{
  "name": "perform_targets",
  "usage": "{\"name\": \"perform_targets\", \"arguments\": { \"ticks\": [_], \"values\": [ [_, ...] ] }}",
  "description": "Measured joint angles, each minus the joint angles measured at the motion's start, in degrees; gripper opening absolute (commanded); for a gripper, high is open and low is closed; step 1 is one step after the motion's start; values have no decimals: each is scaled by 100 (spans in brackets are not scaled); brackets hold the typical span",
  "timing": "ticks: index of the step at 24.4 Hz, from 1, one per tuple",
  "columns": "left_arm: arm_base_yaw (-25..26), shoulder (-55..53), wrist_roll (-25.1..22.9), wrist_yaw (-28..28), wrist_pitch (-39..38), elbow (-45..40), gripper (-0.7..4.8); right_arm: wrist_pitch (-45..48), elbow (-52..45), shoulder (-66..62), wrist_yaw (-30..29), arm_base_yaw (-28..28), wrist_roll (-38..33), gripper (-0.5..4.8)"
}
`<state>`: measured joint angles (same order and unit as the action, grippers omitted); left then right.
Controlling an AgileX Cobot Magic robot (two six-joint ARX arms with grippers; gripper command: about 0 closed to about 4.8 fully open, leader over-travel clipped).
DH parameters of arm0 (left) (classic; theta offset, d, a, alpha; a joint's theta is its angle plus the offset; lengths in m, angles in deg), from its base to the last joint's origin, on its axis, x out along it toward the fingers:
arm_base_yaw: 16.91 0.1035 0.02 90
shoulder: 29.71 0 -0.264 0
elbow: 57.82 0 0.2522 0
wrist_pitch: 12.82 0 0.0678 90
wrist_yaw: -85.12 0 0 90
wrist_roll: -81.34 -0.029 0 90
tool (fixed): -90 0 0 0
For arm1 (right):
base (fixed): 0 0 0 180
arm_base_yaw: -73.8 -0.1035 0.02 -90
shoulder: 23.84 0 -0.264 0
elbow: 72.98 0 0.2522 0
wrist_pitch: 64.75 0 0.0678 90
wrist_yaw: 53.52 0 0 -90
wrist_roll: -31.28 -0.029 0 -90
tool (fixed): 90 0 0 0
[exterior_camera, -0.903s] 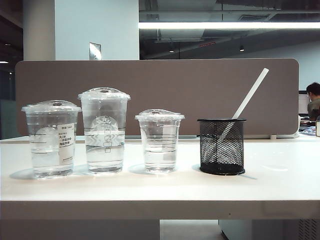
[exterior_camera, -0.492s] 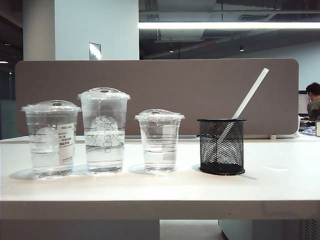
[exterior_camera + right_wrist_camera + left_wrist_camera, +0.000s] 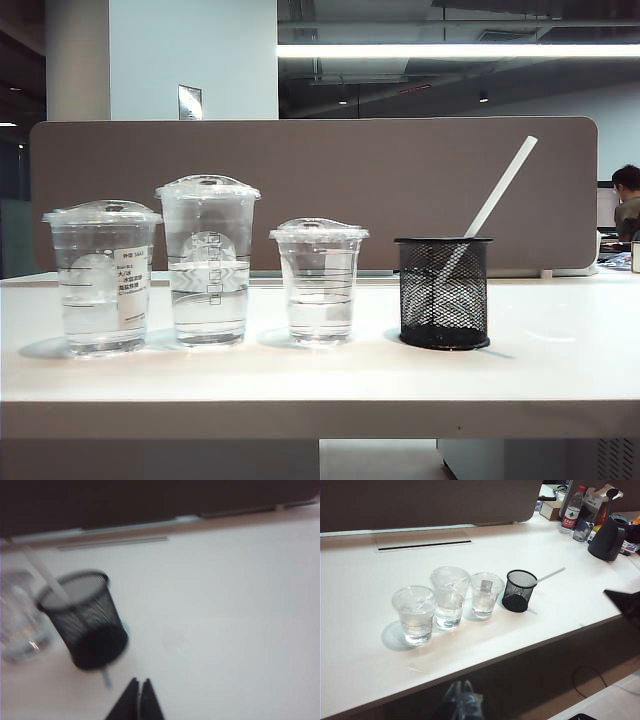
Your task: Pick up the straw and insert it into the small coffee cup.
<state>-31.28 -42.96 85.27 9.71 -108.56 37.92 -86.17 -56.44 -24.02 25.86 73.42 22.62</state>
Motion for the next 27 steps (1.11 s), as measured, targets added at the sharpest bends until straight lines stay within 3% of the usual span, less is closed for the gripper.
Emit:
{"name": "perform_targets", "arguments": {
  "ticks": [1, 3, 7, 8, 10, 14, 16, 22, 27],
  "values": [
    [0, -2, 0, -2, -2, -2, -4, -22, 201, -9, 11, 0, -59, -10],
    [0, -2, 2, -2, -2, -2, -4, -66, 1648, -70, 643, 2, -92, -9],
    [0, 0, 2, -2, 0, -2, -4, -505, 3434, -750, 1167, 2, 811, -9],
    [0, 0, 2, -24, -2, -2, -4, -798, 4511, -1504, 1209, 2, 1456, -9],
    [0, 0, -2, -96, 0, -2, -4, -1025, 5569, -2312, 1224, 4, 1926, -9],
    [0, 0, -55, -293, 98, -2, -4, -1008, 7224, -3910, 1464, 11, 2223, -8],
    [0, 0, -66, -323, 247, -2, -4, -229, 8094, -5110, 1655, 13, 2243, -8],
    [0, 0, -42, -326, 199, -11, -4, 1480, 8474, -6719, 1335, 286, 1906, -7],
    [0, 0, -39, -326, 70, -76, -4, 1554, 8142, -7895, 813, 597, 702, -7]
  ]
}}
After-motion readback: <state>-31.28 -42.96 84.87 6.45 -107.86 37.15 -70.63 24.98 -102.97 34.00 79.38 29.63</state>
